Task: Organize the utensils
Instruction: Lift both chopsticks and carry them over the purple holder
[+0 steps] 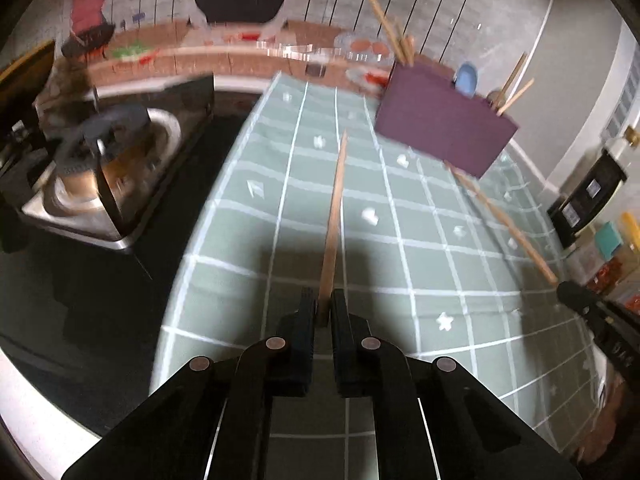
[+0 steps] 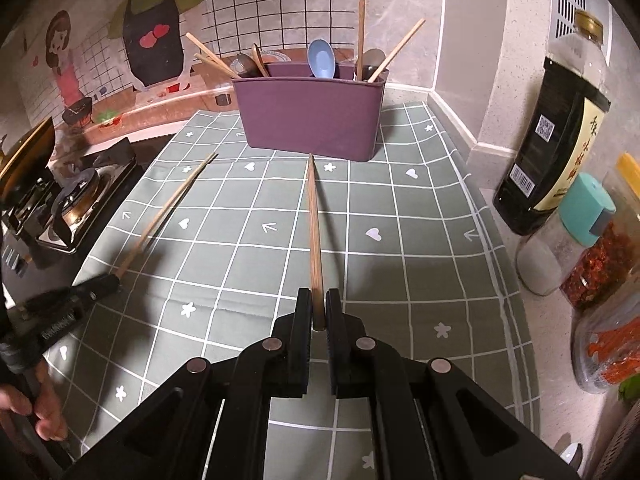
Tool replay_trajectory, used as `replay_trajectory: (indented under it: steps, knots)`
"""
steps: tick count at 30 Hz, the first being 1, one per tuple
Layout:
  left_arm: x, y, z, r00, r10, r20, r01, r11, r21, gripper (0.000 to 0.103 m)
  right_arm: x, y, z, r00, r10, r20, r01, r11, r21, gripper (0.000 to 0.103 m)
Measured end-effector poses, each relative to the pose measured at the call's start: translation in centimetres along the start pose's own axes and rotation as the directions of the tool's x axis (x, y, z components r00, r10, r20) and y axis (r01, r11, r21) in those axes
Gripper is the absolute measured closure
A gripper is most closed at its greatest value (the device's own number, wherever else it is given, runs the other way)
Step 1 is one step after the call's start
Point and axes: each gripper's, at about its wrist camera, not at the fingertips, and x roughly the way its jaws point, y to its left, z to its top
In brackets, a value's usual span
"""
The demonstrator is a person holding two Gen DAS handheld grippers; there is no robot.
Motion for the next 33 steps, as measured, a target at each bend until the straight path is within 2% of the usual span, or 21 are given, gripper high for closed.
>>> replay_trajectory:
  steps: [5,9,14,18,20,23,25,30,31,32,33]
  knots:
    - [-3.8,-0.7,2.4,0.995,0.005,0.103,-0.01,0.999,0.046,0.096,-1.4,-0.1,0.6,1.0,-0.001,0.029,0.002,0.999,-0.034,0.097]
    - [-6.4,-1.7,5.3,0.983,-0.004,0.184,-0.014,0.996,0.092,0.096,-2.9,-0.3,2.2,0.997,-0.009,0.072,0.012,0.999,-0.052,0.097]
    - [-8.1,-2.3,9.6,0.97,-0.031,0.243,0.004,0.994,0.113,0.096,-4.7,-0.4,6.0,0.993,-0.011,0.122,0.021,0.996,-0.081,0.097]
    - [-9.4,-3.7,12.8,0.952,-0.044,0.303,-0.007,0.986,0.165,0.097,-5.4,-0.6,10.3,0.989,-0.024,0.144,0.037,0.995,-0.09,0.097]
    - [-10.3,-4.5,14.6,0.944,-0.075,0.321,0.017,0.983,0.181,0.097,-6.2,-1.0,12.3,0.987,-0.02,0.162,0.033,0.996,-0.079,0.097]
    - [-12.4,-5.6,17.5,0.924,-0.125,0.361,0.053,0.978,0.202,0.097,-8.6,-1.1,15.4,0.973,-0.031,0.23,0.054,0.994,-0.095,0.097]
    - [-14.2,-6.6,19.8,0.903,-0.172,0.393,0.089,0.971,0.222,0.097,-10.5,-1.2,17.7,0.962,-0.028,0.272,0.059,0.993,-0.104,0.097]
    - [-17.4,-8.3,24.5,0.865,-0.286,0.413,0.195,0.948,0.25,0.097,-15.0,-1.6,23.1,0.941,0.0,0.338,0.036,0.994,-0.1,0.097]
    - [-17.9,-8.7,25.8,0.852,-0.314,0.418,0.22,0.941,0.257,0.097,-15.7,-1.6,23.9,0.939,0.003,0.343,0.034,0.994,-0.103,0.097]
    - [-18.3,-9.0,26.3,0.845,-0.323,0.426,0.226,0.938,0.263,0.097,-16.6,-1.5,25.0,0.936,0.005,0.352,0.034,0.994,-0.104,0.097]
    - [-18.7,-9.6,27.4,0.829,-0.333,0.449,0.223,0.934,0.28,0.097,-17.1,-1.4,25.8,0.934,0.005,0.358,0.035,0.994,-0.105,0.097]
